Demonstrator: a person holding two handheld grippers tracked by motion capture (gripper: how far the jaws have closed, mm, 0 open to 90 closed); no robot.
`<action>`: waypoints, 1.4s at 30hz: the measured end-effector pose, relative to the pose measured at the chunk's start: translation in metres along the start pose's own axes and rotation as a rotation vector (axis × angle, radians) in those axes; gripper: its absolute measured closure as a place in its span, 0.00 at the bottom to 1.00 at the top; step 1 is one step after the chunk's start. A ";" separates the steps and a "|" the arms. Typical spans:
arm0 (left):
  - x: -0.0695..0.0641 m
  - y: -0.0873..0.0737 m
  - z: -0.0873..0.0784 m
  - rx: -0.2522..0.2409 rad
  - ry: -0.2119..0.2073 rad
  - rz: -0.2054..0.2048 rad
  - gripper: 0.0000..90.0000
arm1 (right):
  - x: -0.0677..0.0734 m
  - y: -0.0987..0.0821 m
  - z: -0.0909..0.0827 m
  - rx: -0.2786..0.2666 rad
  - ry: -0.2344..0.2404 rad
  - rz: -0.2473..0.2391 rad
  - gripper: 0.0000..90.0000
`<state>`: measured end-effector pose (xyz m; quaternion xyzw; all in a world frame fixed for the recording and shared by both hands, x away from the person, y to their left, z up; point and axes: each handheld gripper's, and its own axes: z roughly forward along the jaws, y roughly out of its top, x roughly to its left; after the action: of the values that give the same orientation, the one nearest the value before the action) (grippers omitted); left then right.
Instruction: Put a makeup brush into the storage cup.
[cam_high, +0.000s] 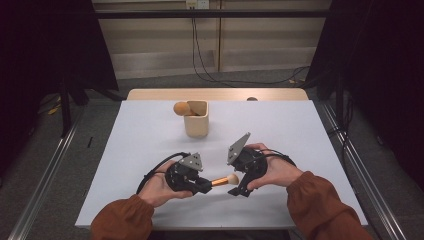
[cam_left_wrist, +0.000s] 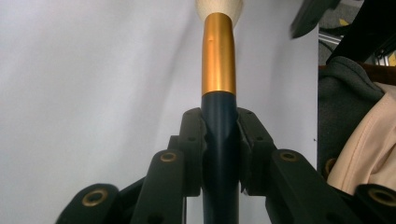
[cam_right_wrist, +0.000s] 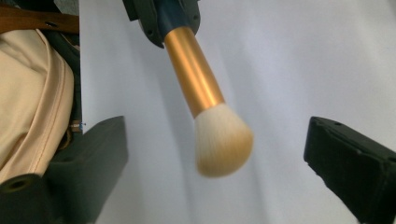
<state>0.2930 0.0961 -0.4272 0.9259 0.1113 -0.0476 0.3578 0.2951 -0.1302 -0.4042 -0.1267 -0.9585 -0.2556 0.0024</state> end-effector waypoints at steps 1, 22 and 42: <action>0.001 0.000 -0.001 -0.002 0.001 -0.001 0.83 | -0.001 -0.001 -0.001 -0.004 0.002 0.010 0.04; 0.005 -0.022 -0.020 -0.087 0.023 -0.110 0.83 | -0.009 -0.036 -0.011 -0.112 -0.024 0.153 0.07; 0.009 -0.048 -0.036 -0.256 0.052 -0.164 0.83 | 0.002 -0.058 -0.012 -0.259 -0.015 0.291 0.04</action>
<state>0.2906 0.1561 -0.4337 0.8615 0.2010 -0.0382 0.4647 0.2782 -0.1846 -0.4221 -0.2650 -0.8890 -0.3730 0.0159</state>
